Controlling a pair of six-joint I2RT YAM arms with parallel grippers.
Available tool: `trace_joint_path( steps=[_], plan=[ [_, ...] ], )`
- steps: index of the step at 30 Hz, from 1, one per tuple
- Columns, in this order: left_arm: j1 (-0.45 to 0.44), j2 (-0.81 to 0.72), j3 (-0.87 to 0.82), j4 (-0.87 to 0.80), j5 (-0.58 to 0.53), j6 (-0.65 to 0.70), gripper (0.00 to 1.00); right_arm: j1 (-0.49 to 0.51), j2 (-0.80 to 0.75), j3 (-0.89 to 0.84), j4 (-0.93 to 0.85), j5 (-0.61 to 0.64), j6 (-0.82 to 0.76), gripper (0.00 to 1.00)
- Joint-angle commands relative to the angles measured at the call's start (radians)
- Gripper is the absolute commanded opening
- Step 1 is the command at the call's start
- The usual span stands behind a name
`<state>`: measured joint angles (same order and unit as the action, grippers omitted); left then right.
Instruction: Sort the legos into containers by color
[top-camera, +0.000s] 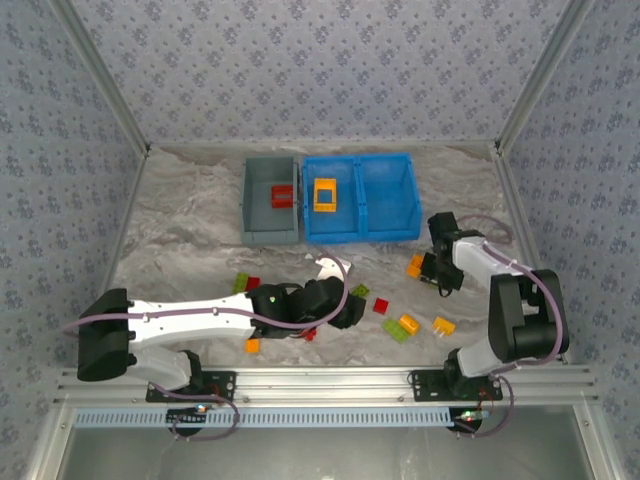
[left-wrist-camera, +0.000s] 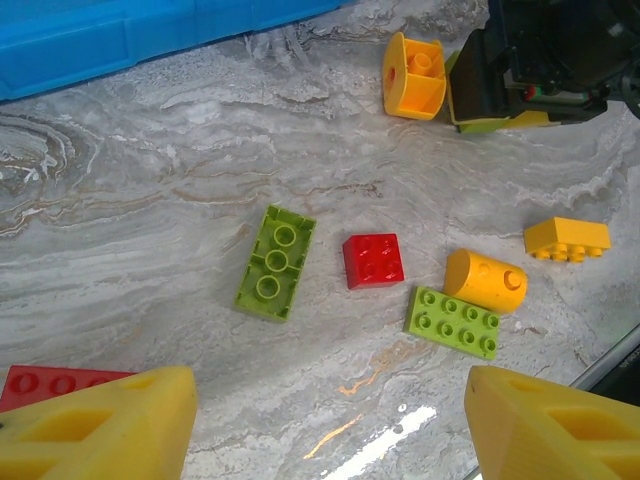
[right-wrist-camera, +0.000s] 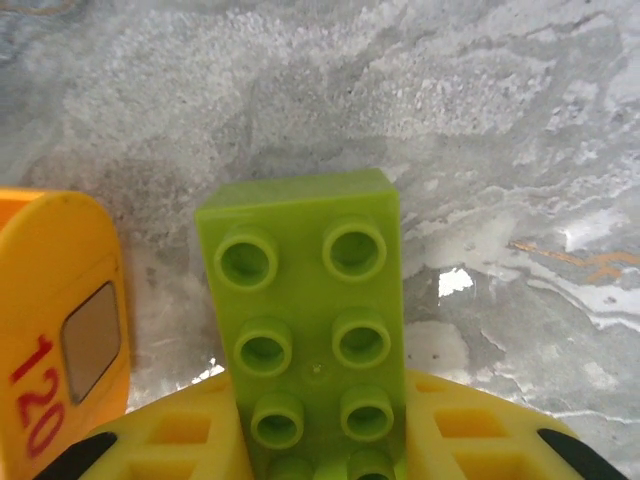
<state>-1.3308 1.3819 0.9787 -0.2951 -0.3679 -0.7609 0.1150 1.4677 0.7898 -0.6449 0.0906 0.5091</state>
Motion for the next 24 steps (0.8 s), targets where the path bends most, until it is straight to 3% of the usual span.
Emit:
trace_joint_path(
  steps=[1,6,9,16,22,24],
  plan=[
    [-0.005,-0.023,0.020,-0.013,-0.027,-0.009,0.71,0.022,-0.111,0.008,-0.082,0.051,0.035,0.29],
    [-0.005,-0.050,0.055,-0.079,-0.098,-0.022,0.71,0.133,-0.318,0.082,-0.173,0.134,0.064,0.30],
    [-0.002,-0.077,0.083,-0.144,-0.177,-0.038,0.71,0.218,-0.317,0.168,-0.163,0.135,0.048,0.33],
    [0.040,-0.096,0.166,-0.220,-0.196,-0.015,0.71,0.241,0.011,0.391,-0.044,0.037,-0.017,0.32],
    [0.056,-0.123,0.189,-0.286,-0.230,-0.034,0.71,0.194,0.329,0.630,-0.080,-0.002,-0.041,0.30],
    [0.057,-0.140,0.187,-0.308,-0.243,-0.041,0.71,0.195,0.388,0.663,-0.086,0.011,-0.047,0.35]
  ],
)
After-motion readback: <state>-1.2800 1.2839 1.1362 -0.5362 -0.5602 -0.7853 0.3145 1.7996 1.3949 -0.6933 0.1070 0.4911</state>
